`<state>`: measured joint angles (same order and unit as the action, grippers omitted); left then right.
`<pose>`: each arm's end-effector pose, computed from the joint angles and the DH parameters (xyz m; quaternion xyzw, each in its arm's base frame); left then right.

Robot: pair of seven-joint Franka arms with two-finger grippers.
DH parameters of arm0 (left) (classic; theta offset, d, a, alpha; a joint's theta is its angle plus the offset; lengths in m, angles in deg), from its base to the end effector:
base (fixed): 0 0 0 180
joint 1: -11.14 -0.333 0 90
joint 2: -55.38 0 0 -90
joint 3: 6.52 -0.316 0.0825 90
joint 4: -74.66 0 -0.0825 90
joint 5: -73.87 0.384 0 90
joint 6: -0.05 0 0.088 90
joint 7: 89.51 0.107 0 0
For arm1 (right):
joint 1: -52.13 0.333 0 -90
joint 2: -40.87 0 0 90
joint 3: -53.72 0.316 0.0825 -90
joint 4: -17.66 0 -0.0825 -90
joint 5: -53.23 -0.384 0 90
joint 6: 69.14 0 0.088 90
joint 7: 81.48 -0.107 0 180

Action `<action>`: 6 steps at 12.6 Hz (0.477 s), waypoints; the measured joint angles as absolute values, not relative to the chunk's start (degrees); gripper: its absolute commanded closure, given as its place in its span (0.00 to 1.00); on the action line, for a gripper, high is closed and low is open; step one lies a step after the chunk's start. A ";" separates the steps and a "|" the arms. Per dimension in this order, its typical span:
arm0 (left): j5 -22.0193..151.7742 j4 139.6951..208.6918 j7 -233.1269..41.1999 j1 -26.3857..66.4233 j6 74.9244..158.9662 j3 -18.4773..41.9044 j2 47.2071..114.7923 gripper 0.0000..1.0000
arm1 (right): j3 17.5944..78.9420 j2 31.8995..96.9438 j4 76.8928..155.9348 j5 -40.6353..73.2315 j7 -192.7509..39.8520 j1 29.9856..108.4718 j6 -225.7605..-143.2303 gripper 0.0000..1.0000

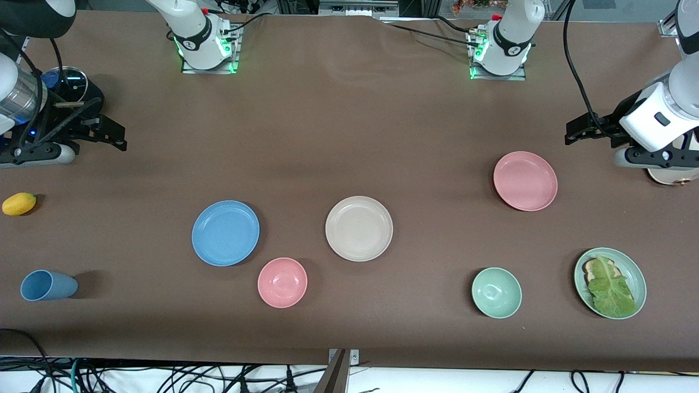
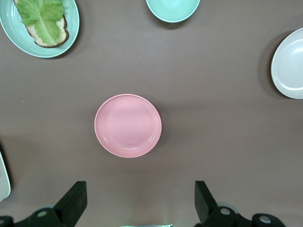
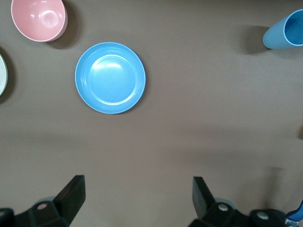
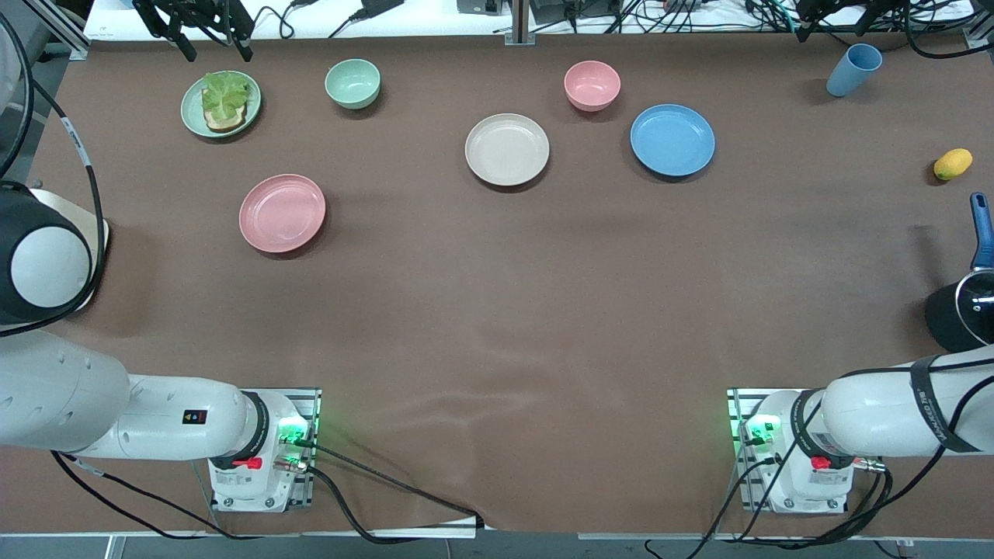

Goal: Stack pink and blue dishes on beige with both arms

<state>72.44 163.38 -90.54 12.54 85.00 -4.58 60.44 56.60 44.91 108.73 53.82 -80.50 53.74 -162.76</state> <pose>0.5681 -0.0352 0.5783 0.9967 -0.0203 -0.0774 0.0110 0.5779 0.0434 0.5812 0.9988 0.0481 -0.0128 0.0038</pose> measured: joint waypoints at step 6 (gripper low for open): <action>72.44 163.38 -90.55 12.54 84.78 -4.58 61.75 0.00 | 56.60 44.92 108.73 53.82 -80.52 53.74 -162.76 0.00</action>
<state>72.44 163.38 -90.55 12.54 84.78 -4.58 61.75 56.60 44.92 108.73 53.82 -80.52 53.74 -162.76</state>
